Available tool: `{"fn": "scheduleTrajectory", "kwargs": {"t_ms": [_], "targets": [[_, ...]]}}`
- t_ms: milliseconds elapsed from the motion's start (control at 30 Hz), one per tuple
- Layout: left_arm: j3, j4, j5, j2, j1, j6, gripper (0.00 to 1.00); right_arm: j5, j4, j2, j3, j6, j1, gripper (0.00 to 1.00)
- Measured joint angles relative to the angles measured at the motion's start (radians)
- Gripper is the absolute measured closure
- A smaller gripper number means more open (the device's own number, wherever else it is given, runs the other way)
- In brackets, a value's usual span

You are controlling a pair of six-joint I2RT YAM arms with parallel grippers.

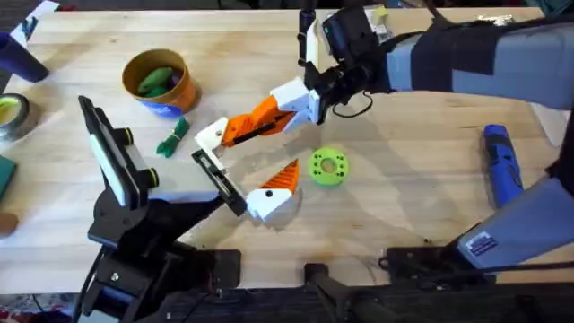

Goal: Pick up the gripper from the table and insert it into the empty holder that is missing its gripper. Then pick up a screw, insert it into the mounting hole, and use the screwdriver to tighten it. Finally, clean up the table by picking up the vegetable and placing it into the bucket.

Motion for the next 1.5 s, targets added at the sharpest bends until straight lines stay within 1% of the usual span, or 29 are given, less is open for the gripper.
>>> {"fn": "scheduleTrajectory", "kwargs": {"t_ms": [300,600,800,933,1033,1300,1500], "targets": [[0.000,-0.001,-0.009,0.000,0.002,-0.005,0.010,0.000,0.021,0.002,0.000,0.055,0.013,0.991],[0.000,-0.002,-0.036,0.000,0.008,-0.007,0.010,0.006,0.075,0.002,0.000,0.105,0.036,0.991],[0.000,-0.003,-0.055,0.000,0.011,-0.007,0.010,-0.020,0.093,0.002,0.000,0.118,0.072,0.991],[0.000,-0.001,-0.064,0.000,0.013,-0.004,0.010,-0.035,0.161,0.002,-0.003,0.133,0.098,0.992],[0.000,0.000,-0.062,0.000,0.013,0.001,0.010,-0.036,0.186,0.002,-0.005,0.148,0.090,0.992],[0.000,0.000,-0.033,0.000,0.012,0.005,0.010,-0.041,0.186,0.002,-0.007,0.162,0.046,0.992],[0.000,-0.001,-0.028,0.000,0.011,0.006,0.010,0.008,0.186,0.002,-0.007,0.177,0.025,0.992]]}}
